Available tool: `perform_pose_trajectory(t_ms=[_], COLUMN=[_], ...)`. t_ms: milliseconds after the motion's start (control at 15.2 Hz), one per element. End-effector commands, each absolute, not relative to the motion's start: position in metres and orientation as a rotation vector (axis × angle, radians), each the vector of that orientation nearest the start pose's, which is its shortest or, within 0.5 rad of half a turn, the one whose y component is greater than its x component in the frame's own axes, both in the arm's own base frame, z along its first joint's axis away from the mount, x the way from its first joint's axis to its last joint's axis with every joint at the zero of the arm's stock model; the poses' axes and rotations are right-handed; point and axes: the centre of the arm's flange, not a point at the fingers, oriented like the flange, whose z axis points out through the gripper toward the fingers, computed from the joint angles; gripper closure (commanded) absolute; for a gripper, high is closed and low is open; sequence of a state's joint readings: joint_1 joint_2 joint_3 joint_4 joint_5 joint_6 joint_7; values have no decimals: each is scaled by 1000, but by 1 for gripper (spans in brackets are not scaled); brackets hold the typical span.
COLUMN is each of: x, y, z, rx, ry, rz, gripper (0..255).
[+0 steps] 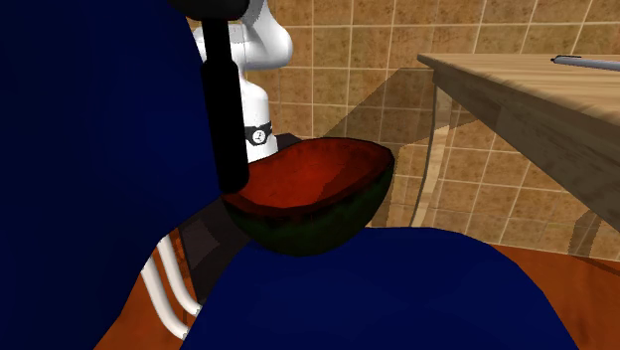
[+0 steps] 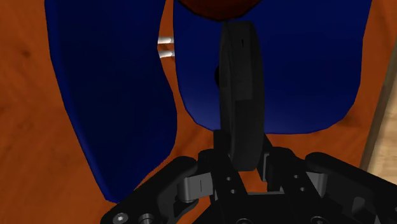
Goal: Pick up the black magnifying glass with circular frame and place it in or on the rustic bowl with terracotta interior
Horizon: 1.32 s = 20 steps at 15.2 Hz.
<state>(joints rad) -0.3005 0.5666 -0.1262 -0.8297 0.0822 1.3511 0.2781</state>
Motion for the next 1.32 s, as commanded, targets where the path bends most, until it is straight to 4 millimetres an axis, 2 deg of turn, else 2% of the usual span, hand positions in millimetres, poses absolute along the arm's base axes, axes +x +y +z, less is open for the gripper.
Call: perform_pose_trajectory(t_ms=[0, 792, 1254], x=[632, 531, 531], y=[-237, -134, -134], z=[603, 672, 635], rx=[-2951, -2951, -2951], ry=[1028, 1028, 1028], rz=[65, 65, 65], gripper=[255, 255, 255])
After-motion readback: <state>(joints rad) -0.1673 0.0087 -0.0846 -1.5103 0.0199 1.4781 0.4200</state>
